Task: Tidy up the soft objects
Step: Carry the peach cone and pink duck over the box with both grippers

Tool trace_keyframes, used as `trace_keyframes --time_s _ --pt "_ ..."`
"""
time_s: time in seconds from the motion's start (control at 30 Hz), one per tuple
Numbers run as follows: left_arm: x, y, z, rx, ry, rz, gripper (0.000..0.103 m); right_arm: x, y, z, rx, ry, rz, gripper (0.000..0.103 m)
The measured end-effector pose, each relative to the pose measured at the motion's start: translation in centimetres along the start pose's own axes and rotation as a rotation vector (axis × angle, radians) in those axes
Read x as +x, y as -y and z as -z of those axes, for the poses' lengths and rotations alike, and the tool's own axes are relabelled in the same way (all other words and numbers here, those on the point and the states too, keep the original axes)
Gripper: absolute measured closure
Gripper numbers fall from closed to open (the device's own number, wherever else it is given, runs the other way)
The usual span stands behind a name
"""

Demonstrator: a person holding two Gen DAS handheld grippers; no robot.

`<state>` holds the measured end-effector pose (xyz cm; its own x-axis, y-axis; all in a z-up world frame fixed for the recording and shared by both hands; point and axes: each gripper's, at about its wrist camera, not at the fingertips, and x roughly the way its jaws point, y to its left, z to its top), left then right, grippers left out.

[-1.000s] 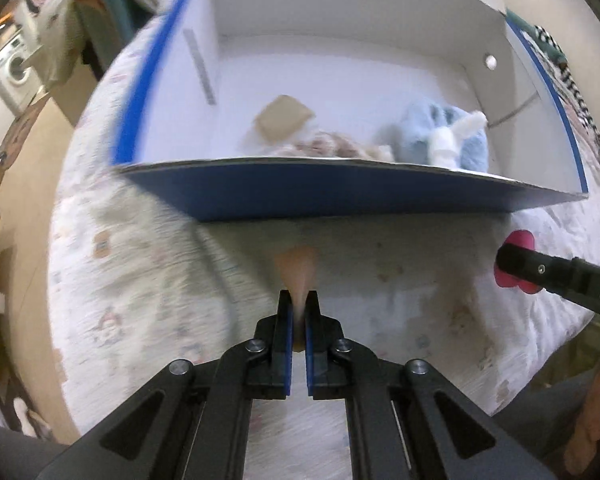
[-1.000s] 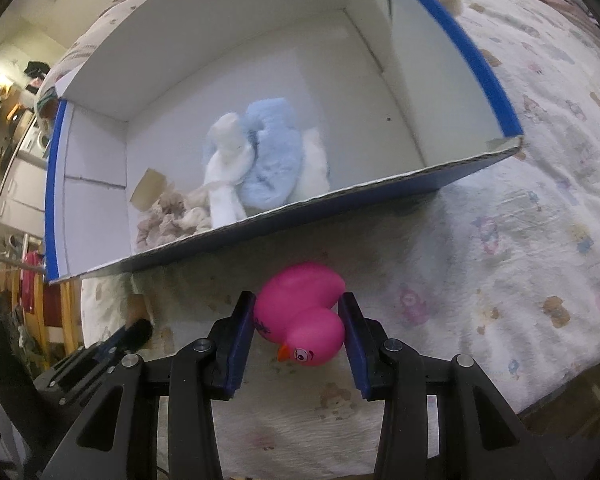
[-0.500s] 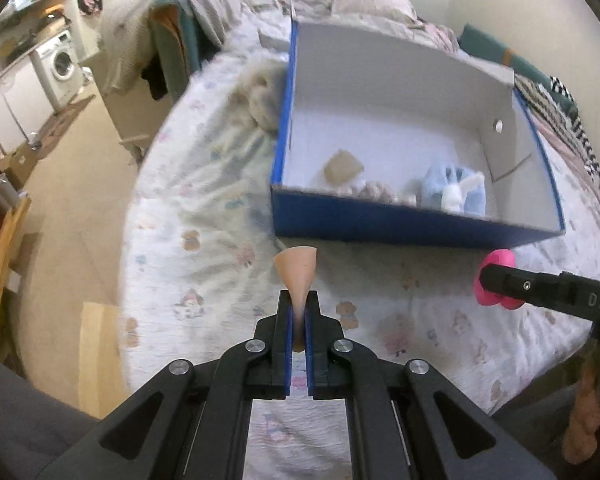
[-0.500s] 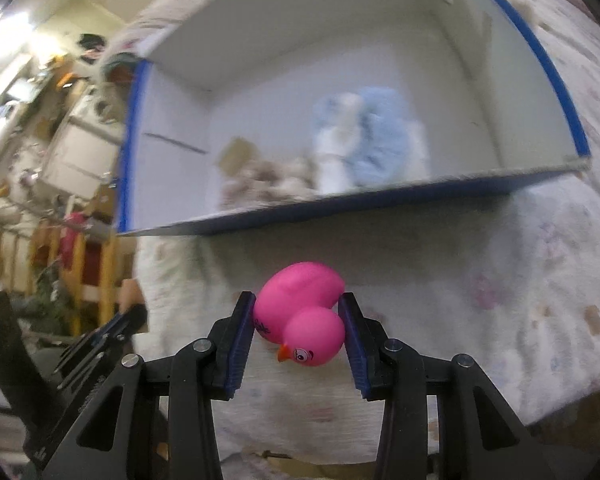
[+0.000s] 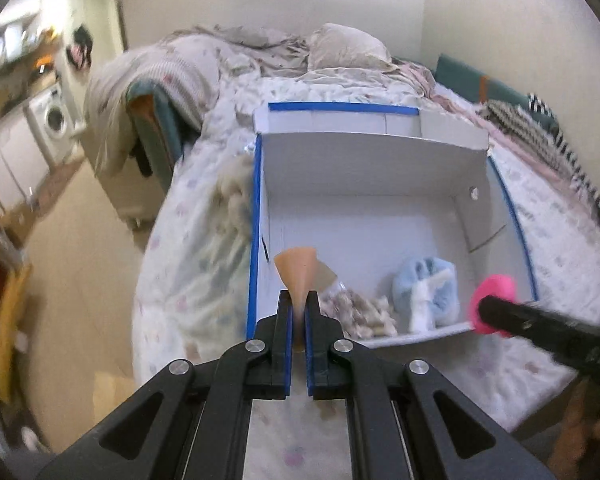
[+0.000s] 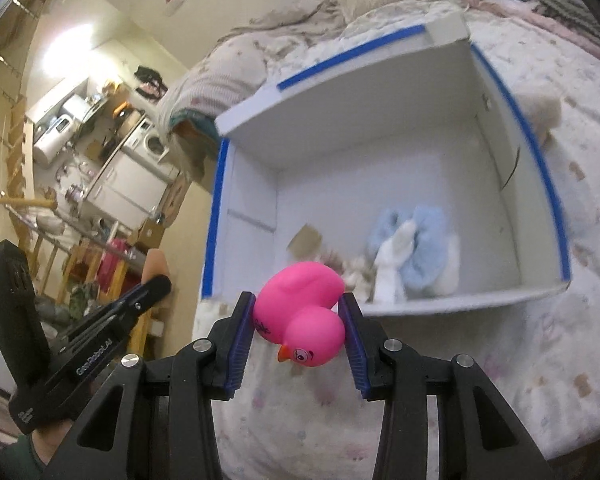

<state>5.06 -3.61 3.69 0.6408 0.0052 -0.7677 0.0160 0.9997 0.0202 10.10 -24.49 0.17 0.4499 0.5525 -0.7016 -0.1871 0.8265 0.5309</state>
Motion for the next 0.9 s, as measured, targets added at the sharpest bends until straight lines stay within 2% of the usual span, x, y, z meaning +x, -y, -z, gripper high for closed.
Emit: trace_keyframes --time_s 0.2,0.37,0.57,0.67,0.9 --pt "2.9 1.1 -2.4 0.023 -0.019 0.023 0.098 0.0 0.7 -3.1 -0.036 0.016 0.054 0.058" --pt "5.8 2.3 -3.6 0.042 -0.043 0.044 0.098 2.5 1.5 -5.1 -0.073 -0.009 0.128 0.058" --pt "9.8 3.0 -2.4 0.049 -0.081 0.061 0.098 4.8 4.2 -4.4 0.022 -0.084 0.161 0.058" --pt "12.0 3.4 -2.0 0.015 -0.140 0.078 0.098 5.4 4.3 -4.0 0.033 -0.105 0.151 0.058" --pt "12.7 5.2 -1.4 0.060 -0.149 0.094 0.096 7.2 5.4 -3.6 0.065 -0.163 0.199 0.058"
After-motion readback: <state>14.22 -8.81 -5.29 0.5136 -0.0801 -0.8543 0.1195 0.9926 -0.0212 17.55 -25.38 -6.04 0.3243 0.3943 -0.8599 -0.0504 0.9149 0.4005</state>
